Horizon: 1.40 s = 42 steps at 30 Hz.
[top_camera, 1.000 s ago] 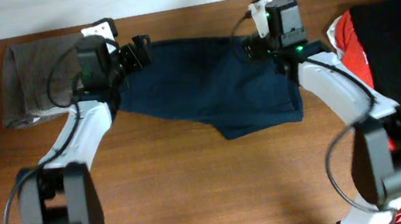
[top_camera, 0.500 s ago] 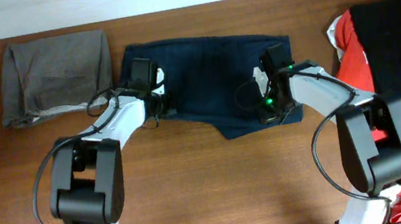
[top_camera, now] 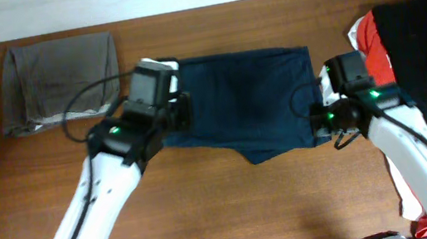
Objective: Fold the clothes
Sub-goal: 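Lower the folded hems onto the waistband and adjust grip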
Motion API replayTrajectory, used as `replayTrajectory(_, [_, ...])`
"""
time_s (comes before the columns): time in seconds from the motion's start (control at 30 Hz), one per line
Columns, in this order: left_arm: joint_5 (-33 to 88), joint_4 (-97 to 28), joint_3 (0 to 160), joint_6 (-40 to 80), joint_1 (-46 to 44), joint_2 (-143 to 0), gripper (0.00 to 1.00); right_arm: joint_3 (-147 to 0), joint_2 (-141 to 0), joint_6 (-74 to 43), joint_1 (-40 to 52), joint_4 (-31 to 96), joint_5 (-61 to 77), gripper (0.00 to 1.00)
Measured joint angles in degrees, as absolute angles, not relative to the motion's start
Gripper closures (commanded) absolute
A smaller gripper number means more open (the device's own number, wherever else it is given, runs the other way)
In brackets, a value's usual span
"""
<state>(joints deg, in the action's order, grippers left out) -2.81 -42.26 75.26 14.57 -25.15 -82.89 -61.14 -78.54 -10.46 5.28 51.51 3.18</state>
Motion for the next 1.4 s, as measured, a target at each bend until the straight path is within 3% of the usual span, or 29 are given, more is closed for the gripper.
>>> replayTrajectory(0.1, [-5.48, -42.3, 75.29, 14.57, -20.08, -82.08, 0.99, -62.0, -77.28, -8.47, 5.28, 43.51, 4.69, 0.96])
replayTrajectory(0.23, [-6.68, -31.92, 75.2, 13.19, -14.44, -100.18, 0.99, -62.59, -96.44, -4.99, 5.28, 27.29, 6.37, 0.96])
replayTrajectory(0.33, [-5.74, -24.82, 75.0, 8.21, -13.69, -110.76, 1.0, -63.9, -109.21, -3.88, 4.93, 22.41, 6.68, 0.96])
replayTrajectory(0.43, [-4.93, -24.51, 74.96, 6.39, -13.69, -111.98, 1.0, -66.72, -111.61, -4.51, 4.43, 26.98, 7.18, 0.96])
replayTrajectory(0.6, [-4.73, -26.41, 75.0, 6.7, -13.69, -112.51, 1.0, -63.26, -104.71, -9.06, 1.41, 46.26, 6.28, 0.96])
replayTrajectory(0.8, [-2.33, -29.34, 76.97, 7.6, -13.63, -116.07, 1.0, -65.76, -93.82, -4.69, 1.41, 47.53, 10.31, 0.96])
replayTrajectory(0.93, [3.07, -14.26, 83.59, 7.75, -13.69, -111.72, 1.0, -68.51, -93.34, -3.84, 1.43, 26.37, 11.88, 0.96])
replayTrajectory(1.03, [4.34, 1.28, 84.53, 7.77, -13.74, -118.76, 1.0, -68.97, -103.7, -3.64, 1.56, 10.92, 11.97, 0.96])
replayTrajectory(1.2, [5.54, 2.87, 83.79, 2.9, -13.74, -128.35, 1.0, -68.45, -119.74, 2.68, 3.29, -7.68, 12.36, 0.96])
replayTrajectory(1.33, [5.19, -0.62, 83.96, 0.6, -13.74, -129.51, 1.0, -70.19, -121.45, 2.96, 3.92, -2.0, 11.49, 0.96])
replayTrajectory(1.4, [5.17, -5.06, 85.21, 0.19, -13.74, -129.27, 1.0, -71.77, -119.77, 3.01, 3.9, 8.21, 11.53, 0.96])
